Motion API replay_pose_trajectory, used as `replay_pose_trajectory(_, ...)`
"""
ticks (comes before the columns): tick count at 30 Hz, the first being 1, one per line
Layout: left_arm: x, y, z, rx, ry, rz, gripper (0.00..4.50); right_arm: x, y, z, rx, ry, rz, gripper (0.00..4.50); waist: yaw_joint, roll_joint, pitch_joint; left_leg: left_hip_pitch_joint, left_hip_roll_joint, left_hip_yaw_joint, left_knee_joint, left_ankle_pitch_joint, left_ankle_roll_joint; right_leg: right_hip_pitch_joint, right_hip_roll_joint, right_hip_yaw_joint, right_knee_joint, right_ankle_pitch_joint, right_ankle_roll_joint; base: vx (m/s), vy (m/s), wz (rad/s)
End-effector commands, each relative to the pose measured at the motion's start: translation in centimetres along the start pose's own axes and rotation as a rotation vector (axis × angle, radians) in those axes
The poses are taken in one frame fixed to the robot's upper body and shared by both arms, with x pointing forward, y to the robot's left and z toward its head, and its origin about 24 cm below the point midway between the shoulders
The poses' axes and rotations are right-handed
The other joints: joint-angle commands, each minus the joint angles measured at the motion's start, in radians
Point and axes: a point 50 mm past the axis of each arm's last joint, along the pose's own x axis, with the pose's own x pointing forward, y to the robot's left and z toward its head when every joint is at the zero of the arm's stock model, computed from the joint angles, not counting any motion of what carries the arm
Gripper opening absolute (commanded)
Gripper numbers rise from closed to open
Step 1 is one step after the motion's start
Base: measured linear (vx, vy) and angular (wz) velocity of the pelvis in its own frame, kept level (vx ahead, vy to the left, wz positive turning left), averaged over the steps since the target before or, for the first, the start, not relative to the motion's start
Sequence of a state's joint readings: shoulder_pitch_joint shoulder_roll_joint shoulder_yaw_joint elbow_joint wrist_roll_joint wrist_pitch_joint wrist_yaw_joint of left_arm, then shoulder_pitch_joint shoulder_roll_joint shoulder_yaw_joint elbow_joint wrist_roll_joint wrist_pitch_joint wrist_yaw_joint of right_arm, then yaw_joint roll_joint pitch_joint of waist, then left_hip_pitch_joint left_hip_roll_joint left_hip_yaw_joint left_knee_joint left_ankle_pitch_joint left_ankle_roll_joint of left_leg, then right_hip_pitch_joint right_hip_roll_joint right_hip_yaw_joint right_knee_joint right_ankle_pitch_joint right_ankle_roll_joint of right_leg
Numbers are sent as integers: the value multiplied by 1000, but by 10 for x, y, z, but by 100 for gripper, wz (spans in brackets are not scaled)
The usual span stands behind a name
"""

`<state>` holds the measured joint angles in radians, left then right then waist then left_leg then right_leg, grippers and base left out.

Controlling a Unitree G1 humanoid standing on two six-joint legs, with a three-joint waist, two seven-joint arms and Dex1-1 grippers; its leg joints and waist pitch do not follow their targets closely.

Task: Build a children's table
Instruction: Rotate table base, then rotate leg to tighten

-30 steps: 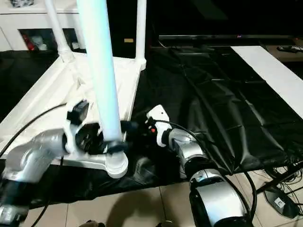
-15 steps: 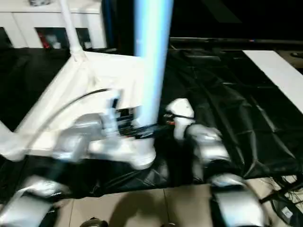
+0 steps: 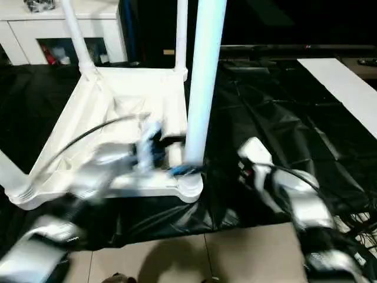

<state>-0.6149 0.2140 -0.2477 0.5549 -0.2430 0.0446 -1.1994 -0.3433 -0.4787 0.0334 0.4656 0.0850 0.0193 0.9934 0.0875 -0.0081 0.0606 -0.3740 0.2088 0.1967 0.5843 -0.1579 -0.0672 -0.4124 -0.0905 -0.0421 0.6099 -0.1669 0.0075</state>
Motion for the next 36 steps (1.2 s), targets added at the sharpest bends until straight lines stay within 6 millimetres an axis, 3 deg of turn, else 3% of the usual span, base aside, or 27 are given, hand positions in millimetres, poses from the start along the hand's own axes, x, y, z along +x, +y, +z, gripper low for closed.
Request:
replay_pose_trajectory(1,-3,-3,-3,30,53,-41,450,-1,2,9,-27,-13,27,443,3,-8,-68,17,17,-8,-67,-328,43,43,-30,22,-92,-377,-167,0,0,0)
replay_pose_trajectory(2,-17,-3,-12,19,138,-45,432,-5,4,11,-30,-10,31,448,1,-5,-67,15,18,-10,-70,-338,36,43,-31,23,-90,-377,-170,0,0,0)
replay_pose_trajectory(7,-31,0,-20,24,227,-2,401,-10,9,17,-11,-26,55,450,2,-3,-65,21,18,-11,-72,-368,21,37,-34,26,-92,-399,-162,0,0,0)
replay_pose_trajectory(8,-36,0,-23,28,253,16,375,-12,13,19,0,-37,79,450,2,-4,-65,19,18,-11,-72,-372,17,37,-36,25,-93,-408,-160,0,0,0)
replay_pose_trajectory(10,-41,-1,-25,30,266,20,369,-14,17,20,8,-35,97,450,2,-5,-65,16,18,-13,-74,-367,18,39,-38,26,-94,-412,-149,0,0,0)
replay_pose_trajectory(19,-47,1,-33,27,322,41,308,-23,25,20,39,-23,118,450,2,-5,-64,17,16,-13,-74,-366,12,36,-39,27,-98,-427,-141,0,0,0)
replay_pose_trajectory(20,-48,2,-33,29,328,39,281,-23,25,21,42,-23,116,450,1,-2,-63,16,16,-14,-74,-371,8,36,-39,27,-99,-433,-137,0,0,0)
replay_pose_trajectory(21,-48,2,-34,29,334,40,278,-24,26,22,41,-24,114,450,2,-3,-64,17,16,-14,-74,-370,7,36,-40,27,-100,-436,-135,0,0,0)
replay_pose_trajectory(22,-48,2,-34,29,334,40,278,-24,26,22,41,-24,114,450,2,3,-63,17,15,-15,-75,-371,6,35,-40,27,-100,-437,-133,0,0,0)
replay_pose_trajectory(26,-54,4,-36,4,362,34,234,-24,34,23,86,-19,176,450,3,3,-65,18,16,-14,-74,-373,7,37,-38,27,-98,-409,-145,0,0,0)
replay_pose_trajectory(29,-59,3,-38,-12,374,30,231,-24,36,24,83,-21,183,450,3,3,-65,18,16,-15,-75,-380,2,36,-40,26,-97,-416,-149,0,0,0)
replay_pose_trajectory(31,-60,3,-38,-19,377,24,193,-23,36,23,85,-19,187,450,2,3,-64,19,16,-16,-76,-387,-1,35,-40,26,-99,-434,-144,0,0,0)
replay_pose_trajectory(34,-62,2,-39,-30,377,17,192,-22,37,24,86,-18,190,450,2,3,-64,19,16,-16,-75,-386,-2,35,-41,26,-99,-435,-145,0,0,0)
replay_pose_trajectory(36,-65,1,-42,-54,399,4,156,-19,38,25,87,-18,197,450,3,3,-64,19,16,-15,-75,-382,-2,34,-41,27,-99,-431,-148,0,0,0)
